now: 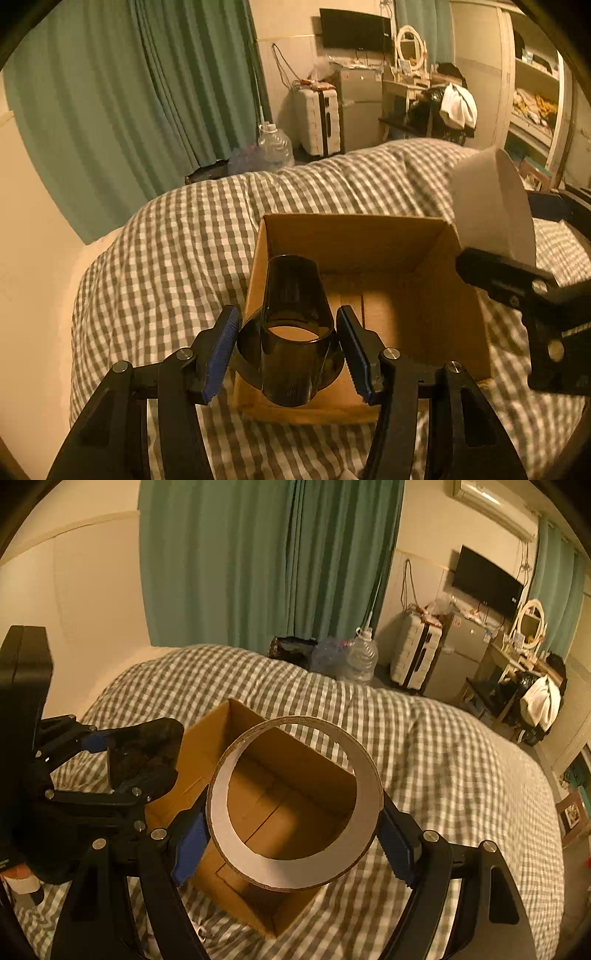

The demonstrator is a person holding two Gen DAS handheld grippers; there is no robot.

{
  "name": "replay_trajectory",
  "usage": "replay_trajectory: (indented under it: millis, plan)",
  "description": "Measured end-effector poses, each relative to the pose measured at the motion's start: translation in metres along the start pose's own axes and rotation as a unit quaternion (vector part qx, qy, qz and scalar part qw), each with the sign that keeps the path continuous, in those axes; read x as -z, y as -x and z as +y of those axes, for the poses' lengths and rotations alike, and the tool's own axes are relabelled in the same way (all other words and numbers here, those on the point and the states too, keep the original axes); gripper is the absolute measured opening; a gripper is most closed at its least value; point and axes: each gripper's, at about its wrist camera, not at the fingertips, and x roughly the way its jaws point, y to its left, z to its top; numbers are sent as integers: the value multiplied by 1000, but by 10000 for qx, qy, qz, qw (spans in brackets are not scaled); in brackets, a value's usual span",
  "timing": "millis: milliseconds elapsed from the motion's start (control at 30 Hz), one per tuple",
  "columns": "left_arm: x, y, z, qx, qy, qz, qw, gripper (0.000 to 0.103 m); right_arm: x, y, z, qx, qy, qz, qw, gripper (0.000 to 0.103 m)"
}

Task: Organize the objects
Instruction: 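Carry the black cup and tape roll into the box and release both, then return both grippers to the pile and grasp the white sock with the left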

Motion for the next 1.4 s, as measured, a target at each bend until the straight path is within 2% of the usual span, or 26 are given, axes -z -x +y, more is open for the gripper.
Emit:
replay_trajectory:
  millis: [167,433,800,867,933,967,1100,1233,1333,1400]
  plan:
    - [4,-22,-3,87,-82,96,9999,56,-1,-31,-10,-139,-113,163,9997,80]
    - [5,-52,-14,-13,-242,218,9995,56,-6,-63,-22,-380,-204,282,9987,80]
    - [0,-53,-14,152,-206,239,9994,57,-8,-69,-21,-357,-247,257,9987,81]
    - [-1,-50,-16,192,-225,217,9993,60,-10,-66,-24,-391,-333,201,9985,81]
    - [-1,-43,-15,148,-186,161,9996,78,-11,-62,-27,-511,-440,210,9975,85]
    - [-1,-41,-15,127,-162,127,9997,79,-12,-59,-29,-574,-519,189,9968,91]
    - [0,-19,-11,189,-40,70,9998,81,-13,-38,-33,-597,-662,70,9960,94]
    - [-1,8,-9,121,-4,-42,9999,84,-19,-8,-33,-476,-674,2,9966,95]
    - [-2,32,-7,58,65,-166,9998,91,-23,22,-33,-349,-627,-182,9973,95]
    - [-2,49,-4,36,130,-255,9996,91,-25,48,-34,-236,-626,-324,9972,95]
